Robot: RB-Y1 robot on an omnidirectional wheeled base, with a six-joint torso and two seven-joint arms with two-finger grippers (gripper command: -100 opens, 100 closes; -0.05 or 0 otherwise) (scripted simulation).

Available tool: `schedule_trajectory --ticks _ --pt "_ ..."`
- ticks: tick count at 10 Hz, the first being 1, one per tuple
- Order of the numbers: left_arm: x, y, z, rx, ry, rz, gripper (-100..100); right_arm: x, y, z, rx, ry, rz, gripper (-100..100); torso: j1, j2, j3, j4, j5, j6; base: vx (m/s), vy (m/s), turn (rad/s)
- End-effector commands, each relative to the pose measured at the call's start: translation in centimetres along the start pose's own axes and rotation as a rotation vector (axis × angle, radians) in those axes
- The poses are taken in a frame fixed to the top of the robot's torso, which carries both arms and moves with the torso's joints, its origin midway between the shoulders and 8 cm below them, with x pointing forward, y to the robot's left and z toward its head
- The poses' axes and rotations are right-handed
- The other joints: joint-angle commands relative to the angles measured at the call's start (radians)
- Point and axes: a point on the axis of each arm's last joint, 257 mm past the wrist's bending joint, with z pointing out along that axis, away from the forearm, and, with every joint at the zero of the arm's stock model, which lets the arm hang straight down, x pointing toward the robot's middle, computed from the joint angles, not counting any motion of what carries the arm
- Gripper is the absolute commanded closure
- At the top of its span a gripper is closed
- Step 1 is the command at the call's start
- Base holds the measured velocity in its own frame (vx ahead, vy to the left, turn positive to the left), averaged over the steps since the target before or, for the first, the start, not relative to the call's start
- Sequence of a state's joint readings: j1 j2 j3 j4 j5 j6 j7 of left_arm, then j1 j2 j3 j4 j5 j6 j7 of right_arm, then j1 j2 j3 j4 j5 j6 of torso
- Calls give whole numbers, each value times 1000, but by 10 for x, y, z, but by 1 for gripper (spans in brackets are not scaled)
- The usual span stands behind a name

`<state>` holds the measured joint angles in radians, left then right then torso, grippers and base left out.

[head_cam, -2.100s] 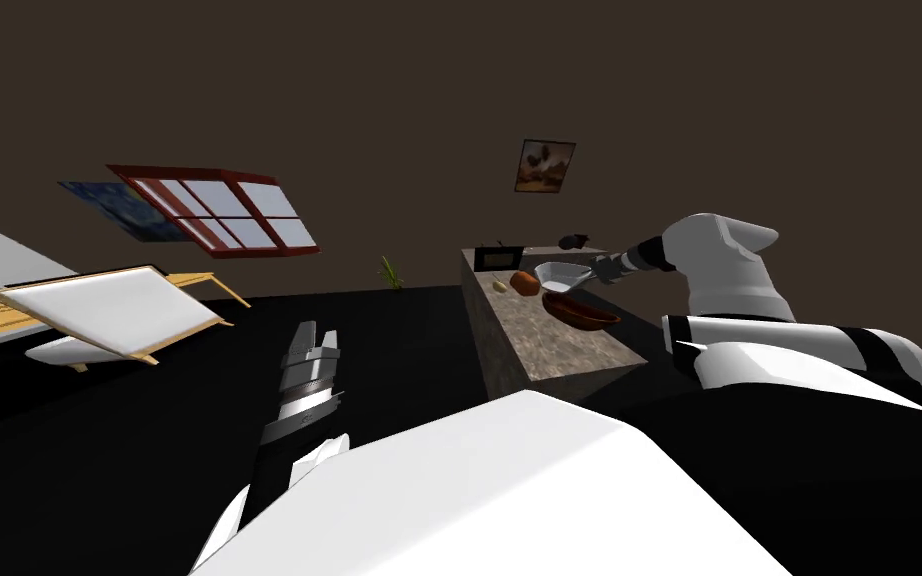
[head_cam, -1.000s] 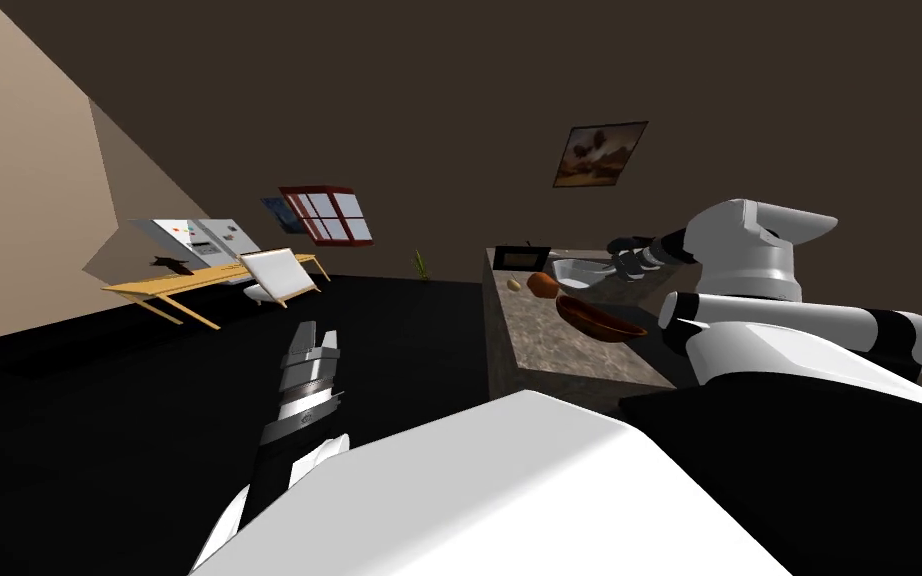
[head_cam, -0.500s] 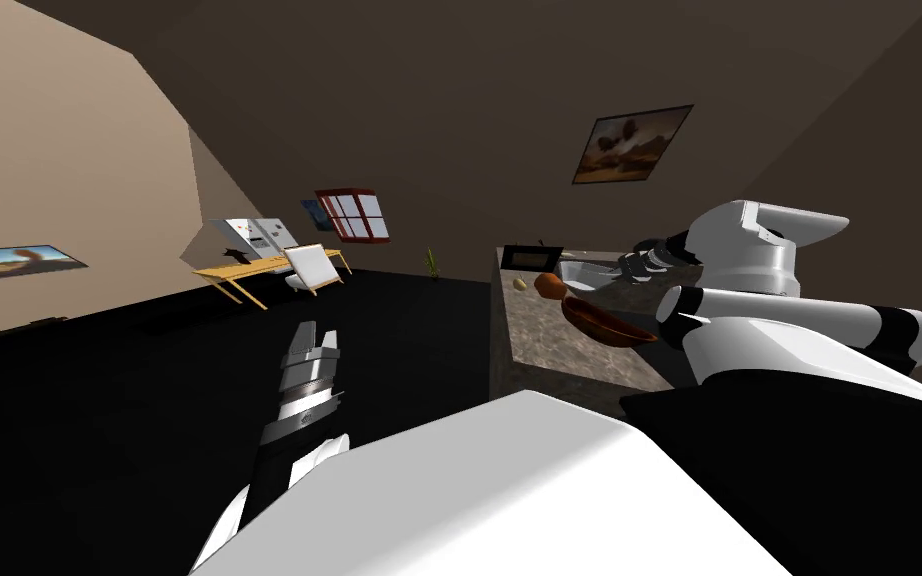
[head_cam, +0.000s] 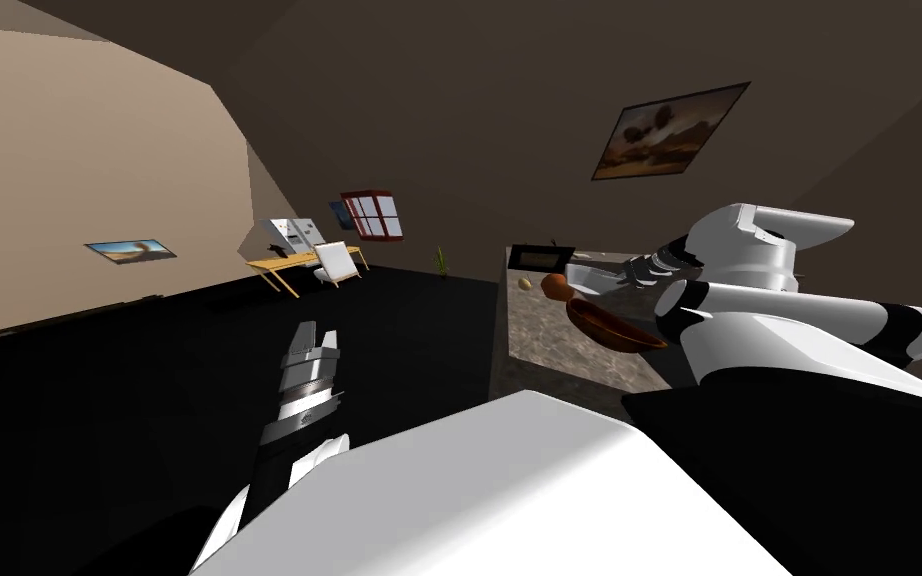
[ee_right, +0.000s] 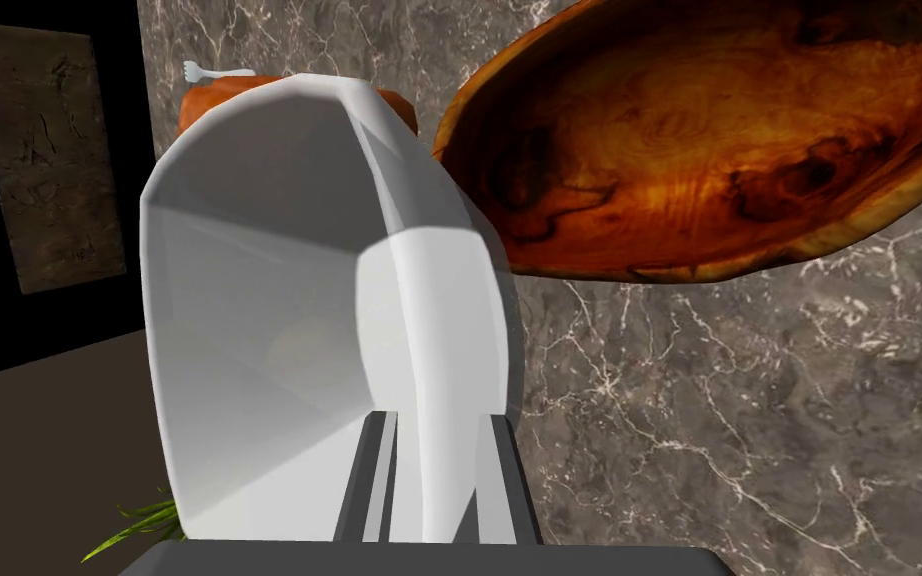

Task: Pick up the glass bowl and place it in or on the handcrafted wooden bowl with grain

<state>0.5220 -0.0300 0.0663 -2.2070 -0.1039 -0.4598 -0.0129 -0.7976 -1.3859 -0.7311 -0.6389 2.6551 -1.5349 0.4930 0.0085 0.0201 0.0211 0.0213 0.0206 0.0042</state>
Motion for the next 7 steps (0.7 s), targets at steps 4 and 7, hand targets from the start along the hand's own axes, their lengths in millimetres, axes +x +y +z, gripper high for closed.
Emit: schedule_trajectory --ticks 4,7 --pt "0 0 0 0 0 0 0 13 19 6 -69 32 81 100 3 1 1 1 2 2 -107 -67 152" --pt "0 0 0 0 0 0 0 17 36 11 -126 45 128 100 4 0 1 2 4 2 -109 -82 174"
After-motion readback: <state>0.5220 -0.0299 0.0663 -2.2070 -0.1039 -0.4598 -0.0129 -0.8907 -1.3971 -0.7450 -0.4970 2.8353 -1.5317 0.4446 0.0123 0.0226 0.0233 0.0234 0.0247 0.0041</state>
